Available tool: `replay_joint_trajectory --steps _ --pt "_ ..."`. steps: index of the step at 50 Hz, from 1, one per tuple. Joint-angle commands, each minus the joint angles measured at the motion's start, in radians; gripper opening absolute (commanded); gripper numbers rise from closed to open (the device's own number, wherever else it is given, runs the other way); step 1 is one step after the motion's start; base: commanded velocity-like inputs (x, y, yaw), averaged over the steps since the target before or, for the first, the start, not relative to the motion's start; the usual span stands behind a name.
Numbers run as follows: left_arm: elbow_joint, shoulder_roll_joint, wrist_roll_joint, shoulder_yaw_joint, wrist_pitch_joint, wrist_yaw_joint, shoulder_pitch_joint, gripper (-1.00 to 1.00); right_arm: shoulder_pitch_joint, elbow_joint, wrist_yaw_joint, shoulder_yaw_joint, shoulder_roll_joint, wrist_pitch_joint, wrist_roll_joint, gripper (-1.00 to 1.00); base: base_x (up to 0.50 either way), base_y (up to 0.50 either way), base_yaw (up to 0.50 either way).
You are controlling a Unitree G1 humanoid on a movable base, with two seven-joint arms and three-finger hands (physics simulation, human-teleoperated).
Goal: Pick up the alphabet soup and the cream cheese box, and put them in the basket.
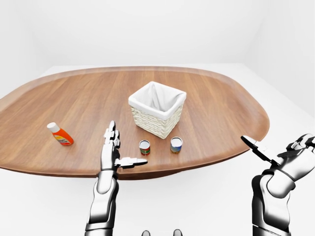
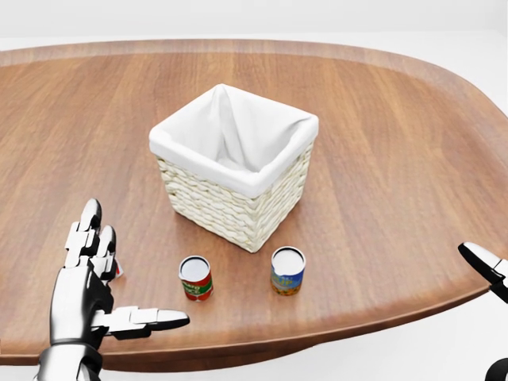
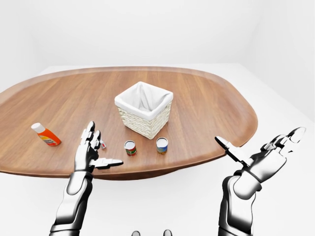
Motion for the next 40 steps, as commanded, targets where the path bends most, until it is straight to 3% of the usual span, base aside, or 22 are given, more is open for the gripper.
replay_joint_trajectory --steps 1,7,9,11,18,22,23,28,29,31,40 --pt "0.019 0.004 -0.025 0.015 0.001 0.011 -0.01 1.0 0.002 -0.001 0.0 0.0 0.001 -0.002 -0.001 1.0 0.25 0.0 0.0" --pt "0.016 0.005 -0.012 0.009 0.002 0.017 -0.008 1.0 0.004 -0.017 0.0 0.0 0.002 0.013 -0.001 1.0 0.25 0.0 0.0" --pt "0.017 0.006 -0.009 0.007 0.0 0.015 -0.007 1.0 0.0 0.004 0.0 -0.001 0.002 -0.002 -0.003 1.0 0.25 0.0 0.0" --pt "0.007 0.007 0.002 0.008 0.013 0.025 -0.007 1.0 0.0 -0.001 0.0 -0.001 0.001 0.001 -0.001 1.0 0.25 0.0 0.0" --pt "0.034 0.009 -0.003 0.021 -0.001 0.035 -0.021 1.0 0.001 -0.007 0.0 0.0 0.0 0.005 0.0 1.0 0.25 0.0 0.0" --pt "0.008 0.008 -0.015 0.026 0.018 0.044 -0.014 1.0 0.001 -0.001 0.0 -0.001 0.0 -0.001 0.002 1.0 0.25 0.0 0.0" --pt "0.022 0.008 -0.014 0.03 0.01 0.052 -0.019 1.0 0.004 -0.016 0.0 0.0 0.001 0.009 0.002 1.0 0.25 0.0 0.0" --pt "0.01 0.01 -0.024 0.034 0.022 0.061 -0.018 1.0 0.003 -0.016 0.0 -0.002 0.003 0.01 0.001 1.0 0.25 0.0 0.0" --pt "0.021 0.011 -0.024 0.035 0.015 0.06 -0.022 1.0 0.004 -0.019 0.0 -0.002 0.003 0.013 0.002 1.0 0.25 0.0 0.0" --pt "0.013 0.011 -0.022 0.032 0.021 0.061 -0.019 1.0 0.001 -0.002 0.0 -0.001 0.003 -0.002 -0.001 1.0 0.25 0.0 0.0" --pt "0.029 0.013 -0.03 0.035 0.021 0.061 -0.024 1.0 0.002 -0.007 0.0 -0.001 0.002 0.003 0.001 1.0 0.25 0.0 0.0"
